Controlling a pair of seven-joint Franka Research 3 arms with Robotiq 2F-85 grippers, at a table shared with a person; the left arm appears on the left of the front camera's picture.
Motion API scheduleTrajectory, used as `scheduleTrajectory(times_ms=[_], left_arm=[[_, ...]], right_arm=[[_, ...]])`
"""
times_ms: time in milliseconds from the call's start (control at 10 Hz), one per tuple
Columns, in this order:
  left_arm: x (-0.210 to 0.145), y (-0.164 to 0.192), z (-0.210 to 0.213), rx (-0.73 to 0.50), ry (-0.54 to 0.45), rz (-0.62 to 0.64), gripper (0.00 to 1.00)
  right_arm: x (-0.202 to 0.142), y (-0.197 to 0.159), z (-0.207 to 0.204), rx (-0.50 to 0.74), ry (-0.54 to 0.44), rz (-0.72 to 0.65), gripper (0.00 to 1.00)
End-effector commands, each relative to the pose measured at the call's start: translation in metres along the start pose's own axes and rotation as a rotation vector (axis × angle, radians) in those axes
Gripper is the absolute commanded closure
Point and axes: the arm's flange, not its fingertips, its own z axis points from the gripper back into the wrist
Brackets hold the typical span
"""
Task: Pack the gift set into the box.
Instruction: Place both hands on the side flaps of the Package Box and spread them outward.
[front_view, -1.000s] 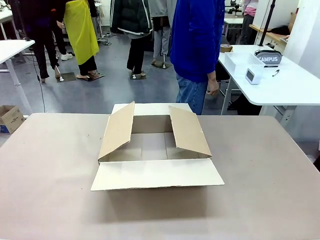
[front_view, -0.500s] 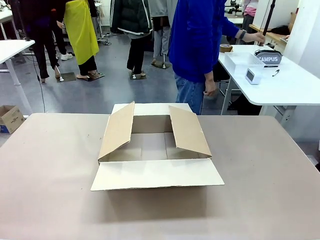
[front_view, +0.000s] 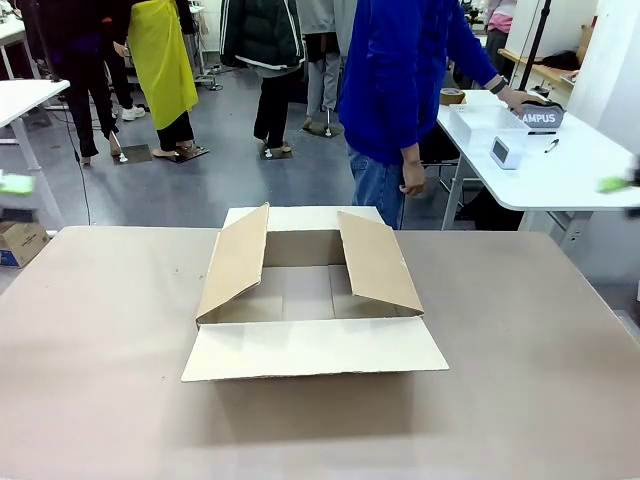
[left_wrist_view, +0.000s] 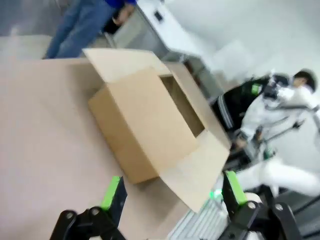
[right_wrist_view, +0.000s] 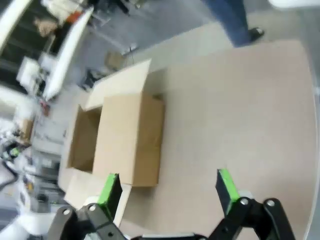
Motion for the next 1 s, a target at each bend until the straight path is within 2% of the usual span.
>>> scheduleTrajectory(times_ms=[0, 100, 200, 300, 400, 500, 600, 700, 800, 900], left_arm=[[0.024, -0.059, -0.07, 0.049, 0.194, -0.113, 0.0], [0.028, -0.072, -0.104, 0.083, 0.277, -0.139, 0.0], [0.029, -0.076, -0.131, 0.164, 0.29, -0.125, 0.0], [0.03, -0.076, -0.145, 0.165, 0.336, -0.086, 0.0], [0.021, -0.103, -0.126, 0.087, 0.263, -0.148, 0.0], [0.021, -0.103, -0.126, 0.087, 0.263, -0.148, 0.0], [0.021, -0.103, -0.126, 0.087, 0.263, -0.148, 0.0], [0.022, -0.097, -0.147, 0.11, 0.293, -0.14, 0.0], [0.039, -0.118, -0.163, 0.194, 0.347, -0.084, 0.0], [0.063, -0.149, -0.194, 0.286, 0.484, -0.049, 0.0]], right_arm=[[-0.012, 0.083, -0.069, -0.062, 0.091, 0.251, 0.0], [-0.017, 0.104, -0.094, -0.039, 0.154, 0.294, 0.0], [-0.028, 0.116, -0.115, -0.035, 0.208, 0.329, 0.0], [-0.037, 0.119, -0.126, -0.027, 0.217, 0.327, 0.0], [-0.041, 0.109, -0.122, 0.003, 0.235, 0.31, 0.0], [-0.042, 0.145, -0.124, -0.032, 0.238, 0.347, 0.0], [-0.042, 0.145, -0.124, -0.032, 0.238, 0.347, 0.0], [-0.042, 0.145, -0.124, -0.032, 0.238, 0.347, 0.0], [-0.042, 0.145, -0.124, -0.032, 0.238, 0.347, 0.0], [-0.042, 0.145, -0.124, -0.032, 0.238, 0.347, 0.0]])
